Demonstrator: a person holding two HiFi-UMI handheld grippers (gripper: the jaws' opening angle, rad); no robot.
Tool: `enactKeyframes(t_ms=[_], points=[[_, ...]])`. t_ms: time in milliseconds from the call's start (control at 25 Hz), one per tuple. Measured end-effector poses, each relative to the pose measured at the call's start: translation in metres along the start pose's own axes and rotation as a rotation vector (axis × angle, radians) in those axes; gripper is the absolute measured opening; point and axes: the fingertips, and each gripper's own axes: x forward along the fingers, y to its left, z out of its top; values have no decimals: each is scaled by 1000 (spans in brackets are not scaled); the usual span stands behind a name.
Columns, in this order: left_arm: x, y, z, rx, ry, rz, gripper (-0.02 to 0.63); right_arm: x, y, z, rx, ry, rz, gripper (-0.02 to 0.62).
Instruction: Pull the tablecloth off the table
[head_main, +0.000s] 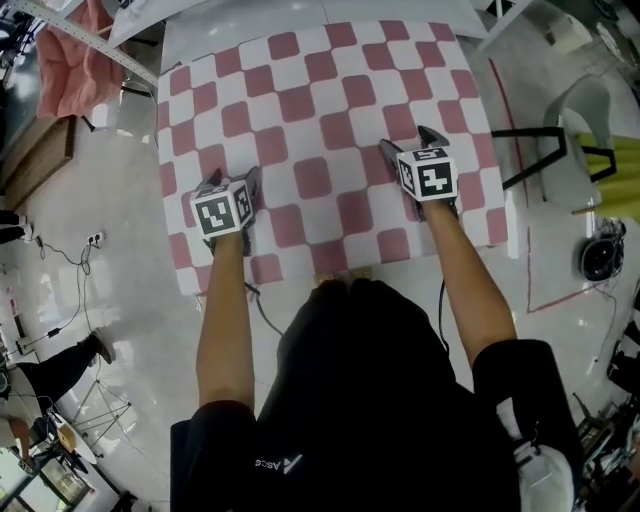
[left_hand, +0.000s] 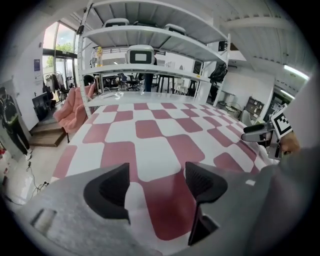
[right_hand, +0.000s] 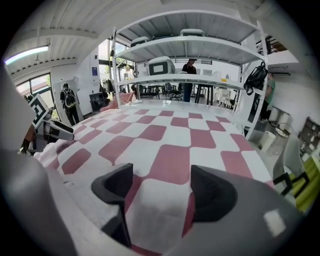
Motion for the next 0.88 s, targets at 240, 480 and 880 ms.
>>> enactKeyframes(t_ms=[240, 480, 880], points=[[9, -2, -10, -9, 45, 6, 344, 8, -4, -9, 48, 45, 9, 354], [8, -2, -8, 5, 21, 18, 329, 7, 1, -9, 30, 48, 5, 317], [7, -11, -4, 29, 17, -6, 174, 6, 19, -4, 8, 41, 34, 96]])
